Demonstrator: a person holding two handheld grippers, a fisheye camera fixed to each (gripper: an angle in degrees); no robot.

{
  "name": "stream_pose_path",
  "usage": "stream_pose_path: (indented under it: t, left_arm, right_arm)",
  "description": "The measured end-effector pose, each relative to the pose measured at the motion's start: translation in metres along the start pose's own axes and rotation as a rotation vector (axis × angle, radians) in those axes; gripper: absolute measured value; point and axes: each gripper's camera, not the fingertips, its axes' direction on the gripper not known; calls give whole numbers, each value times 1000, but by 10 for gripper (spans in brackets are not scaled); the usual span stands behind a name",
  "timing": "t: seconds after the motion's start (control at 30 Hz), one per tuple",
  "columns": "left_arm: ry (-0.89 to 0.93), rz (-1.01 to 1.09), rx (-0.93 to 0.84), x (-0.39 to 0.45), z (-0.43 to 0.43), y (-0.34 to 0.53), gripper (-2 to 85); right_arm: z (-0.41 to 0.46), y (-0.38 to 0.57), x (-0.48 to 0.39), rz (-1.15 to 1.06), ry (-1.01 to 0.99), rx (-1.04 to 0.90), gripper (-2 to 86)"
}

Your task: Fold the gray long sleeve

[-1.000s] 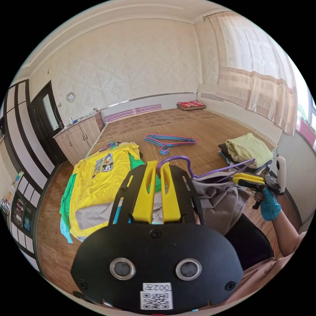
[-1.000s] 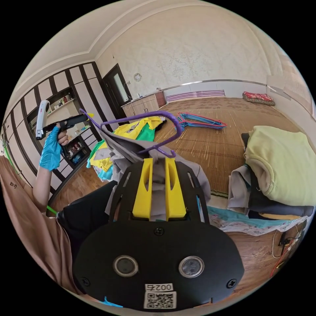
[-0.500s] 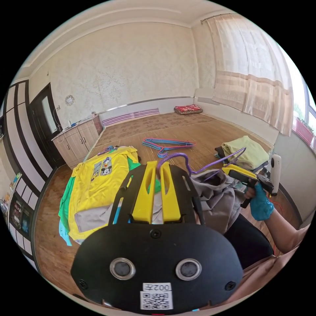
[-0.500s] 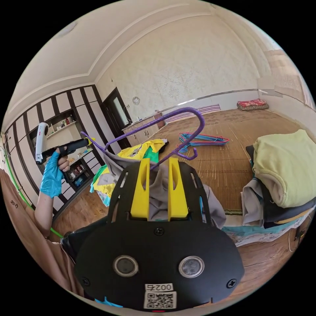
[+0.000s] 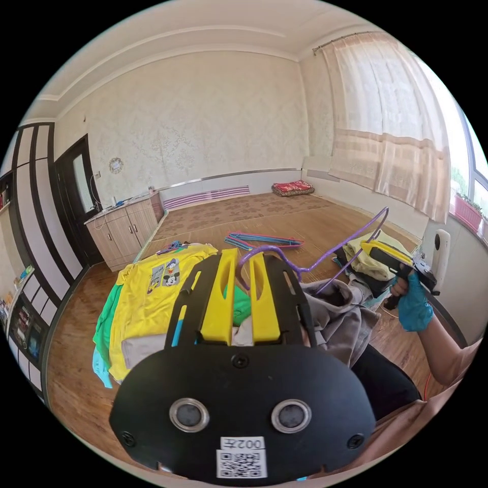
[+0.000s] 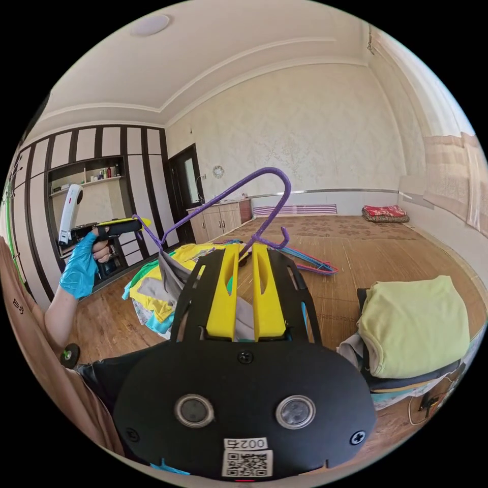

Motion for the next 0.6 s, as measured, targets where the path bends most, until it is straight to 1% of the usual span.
stream_pose_path:
  t: [0.1, 0.2, 0.3, 0.6]
  left_arm:
    - [-4, 13, 7, 1, -6, -2, 4]
    - [-9, 22, 39, 3, -14, -3, 3]
    - [-21, 46, 29, 4, -17, -7, 2]
    - [-58, 77, 70, 8, -25, -23, 0]
  right_arm:
    - [-10, -6, -8, -4, -2, 31, 50]
    - [-17, -14, -15, 1, 3, 22, 49]
    - [-23, -25, -25, -21, 22, 3, 49]
    - [-39, -47, -38, -40, 11, 46, 48]
